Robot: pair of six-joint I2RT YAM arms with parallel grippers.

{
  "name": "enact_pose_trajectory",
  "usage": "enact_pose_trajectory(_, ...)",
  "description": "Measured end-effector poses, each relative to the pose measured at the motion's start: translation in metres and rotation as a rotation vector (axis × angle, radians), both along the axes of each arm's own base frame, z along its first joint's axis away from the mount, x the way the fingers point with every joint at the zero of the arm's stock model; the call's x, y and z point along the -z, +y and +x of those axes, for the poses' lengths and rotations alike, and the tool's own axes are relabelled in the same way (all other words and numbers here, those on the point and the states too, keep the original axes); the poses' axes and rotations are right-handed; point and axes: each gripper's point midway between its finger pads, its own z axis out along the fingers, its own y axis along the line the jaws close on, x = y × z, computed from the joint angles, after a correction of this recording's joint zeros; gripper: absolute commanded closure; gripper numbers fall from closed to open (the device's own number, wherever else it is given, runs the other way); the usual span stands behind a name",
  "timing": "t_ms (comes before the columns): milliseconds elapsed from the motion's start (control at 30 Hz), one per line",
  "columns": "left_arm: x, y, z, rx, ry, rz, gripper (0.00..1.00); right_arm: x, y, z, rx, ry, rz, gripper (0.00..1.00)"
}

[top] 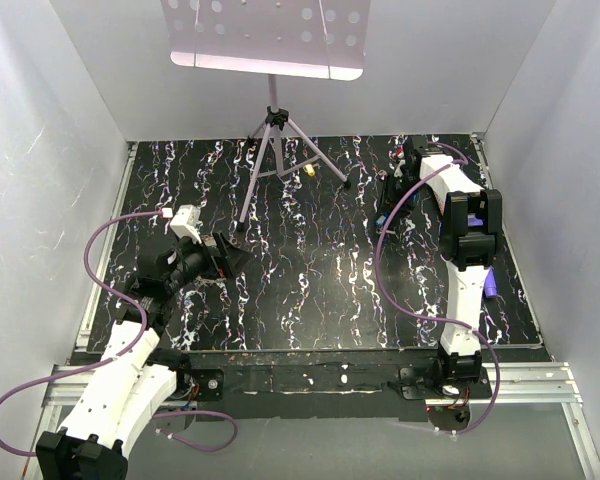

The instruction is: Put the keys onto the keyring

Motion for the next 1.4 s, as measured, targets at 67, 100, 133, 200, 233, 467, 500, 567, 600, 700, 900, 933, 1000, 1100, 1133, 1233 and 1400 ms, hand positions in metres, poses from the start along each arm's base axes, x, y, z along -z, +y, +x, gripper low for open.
enact_pose_trajectory(67,-0.001,0.000,0.000,0.000,0.000,-0.001,0.01,0.000,0.000,0.000,0.009,0.003,-0.005,0.57)
enact_pose_trajectory(100,-0.001,0.000,0.000,0.000,-0.001,-0.002,0.00,0.001,0.000,0.000,0.012,0.003,-0.008,0.57)
enact_pose_trajectory(133,-0.002,0.000,0.000,0.000,-0.003,-0.003,0.00,0.001,0.000,0.000,0.016,0.003,-0.009,0.57)
enact_pose_trajectory(200,-0.003,0.000,0.000,-0.001,-0.003,-0.004,0.01,0.003,0.000,0.000,0.025,0.007,-0.013,0.57)
enact_pose_trajectory(233,-0.003,0.000,0.000,-0.001,-0.002,-0.005,0.00,0.004,0.001,-0.001,0.025,0.008,-0.014,0.57)
enact_pose_trajectory(467,-0.004,0.000,0.001,-0.001,-0.004,-0.005,0.00,0.011,0.002,-0.008,0.056,0.028,-0.044,0.57)
enact_pose_trajectory(500,-0.006,-0.001,0.001,-0.001,-0.008,-0.006,0.00,0.011,0.003,-0.009,0.058,0.028,-0.048,0.58)
enact_pose_trajectory(567,-0.010,-0.001,0.002,-0.001,-0.016,-0.008,0.00,0.010,0.003,-0.008,0.064,0.028,-0.051,0.59)
enact_pose_trajectory(600,-0.011,-0.001,0.002,-0.001,-0.018,-0.009,0.01,0.011,0.004,-0.008,0.064,0.028,-0.052,0.60)
enact_pose_trajectory(700,-0.011,-0.001,0.002,-0.001,-0.018,-0.010,0.00,0.011,0.005,-0.008,0.064,0.027,-0.055,0.67)
enact_pose_trajectory(900,-0.013,-0.001,0.002,-0.003,-0.015,-0.015,0.01,0.012,0.004,-0.007,0.066,0.020,-0.065,0.79)
enact_pose_trajectory(933,-0.014,-0.001,0.002,-0.002,-0.016,-0.015,0.00,0.012,0.003,-0.007,0.067,0.018,-0.067,0.83)
enact_pose_trajectory(1000,-0.015,-0.001,0.002,-0.002,-0.019,-0.016,0.01,0.012,0.003,-0.006,0.066,0.016,-0.069,0.88)
enact_pose_trajectory(1100,-0.016,-0.001,0.002,-0.002,-0.020,-0.017,0.01,0.012,0.004,-0.007,0.060,0.015,-0.069,0.96)
enact_pose_trajectory(1133,-0.016,-0.001,0.001,-0.003,-0.020,-0.017,0.00,0.012,0.005,-0.007,0.059,0.015,-0.069,0.98)
enact_pose_trajectory(1233,-0.017,-0.001,0.000,-0.003,-0.021,-0.020,0.00,0.012,0.006,-0.007,0.053,0.014,-0.062,0.99)
enact_pose_trajectory(1400,-0.017,0.000,-0.002,-0.003,-0.017,-0.019,0.00,0.010,0.011,-0.011,0.039,0.010,-0.029,0.99)
